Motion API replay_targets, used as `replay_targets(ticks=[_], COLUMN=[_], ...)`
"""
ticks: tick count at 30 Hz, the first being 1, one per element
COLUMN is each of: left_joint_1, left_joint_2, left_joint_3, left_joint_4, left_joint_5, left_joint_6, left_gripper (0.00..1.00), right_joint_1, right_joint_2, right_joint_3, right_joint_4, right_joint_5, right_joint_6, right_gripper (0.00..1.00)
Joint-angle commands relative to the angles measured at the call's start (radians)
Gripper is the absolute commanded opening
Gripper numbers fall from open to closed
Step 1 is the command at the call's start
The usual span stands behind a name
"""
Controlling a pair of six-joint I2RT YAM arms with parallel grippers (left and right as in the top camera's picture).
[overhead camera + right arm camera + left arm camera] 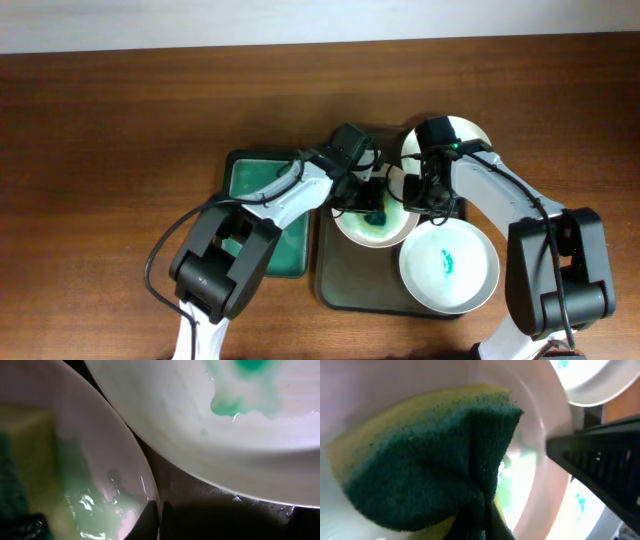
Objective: Clean dirty plates on tray and stack at the side
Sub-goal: 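Scrub inside of the held bowl with the sponge in left gripper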
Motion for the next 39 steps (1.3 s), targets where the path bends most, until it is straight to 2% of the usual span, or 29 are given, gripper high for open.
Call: replay_targets(ticks=[1,3,7,17,19,22,23,26,28,32,35,39], left_joint_1=[-0.042,-0.049,-0.051,-0.041,-0.004,0.022,0.024,0.013,0.013,0.013,0.018,0.038], left_joint_2=[0.039,0.050,0.073,0.134,0.132,0.132,0.132,0.132,0.132,0.132,0.132,0.132], left_joint_3=[0.004,0.004,0.004,0.006,0.040,0.122,0.180,0.272,0.292,0.292,0.292,0.292], left_joint_4=[0.019,0.045,0.145,0.166,-0.008,-0.222,-0.321,-0.449,-0.493,-0.516,-0.544,-0.533], left_joint_5=[0.115,0.146,0.335,0.411,0.153,-0.143,-0.306,-0.552,-0.636,-0.682,-0.771,-0.789], left_joint_6=[0.013,0.013,0.013,0.012,-0.007,-0.012,-0.022,-0.027,-0.048,-0.048,-0.097,-0.124], left_gripper=[0.00,0.00,0.00,0.00,0.00,0.00,0.00,0.00,0.00,0.00,0.00,0.00], right_joint_1=[0.012,0.012,0.012,0.012,0.012,0.012,0.012,0.012,0.012,0.012,0.012,0.012], right_joint_2=[-0.022,-0.022,-0.022,-0.022,-0.022,-0.022,-0.022,-0.022,-0.022,-0.022,-0.022,-0.022], right_joint_3=[0.008,0.008,0.008,0.008,0.008,0.008,0.008,0.008,0.008,0.008,0.008,0.008], right_joint_4=[0.008,0.008,0.008,0.008,0.008,0.008,0.008,0.008,0.007,0.001,-0.004,-0.005], right_joint_5=[-0.031,-0.032,-0.031,-0.032,-0.031,-0.031,-0.031,-0.031,-0.031,-0.031,-0.031,-0.031], right_joint_6=[0.005,0.005,0.005,0.005,0.005,0.005,0.005,0.005,0.005,0.005,0.005,0.005], right_gripper=[0.04,0.04,0.04,0.04,0.04,0.04,0.04,0.04,0.04,0.04,0.04,0.04])
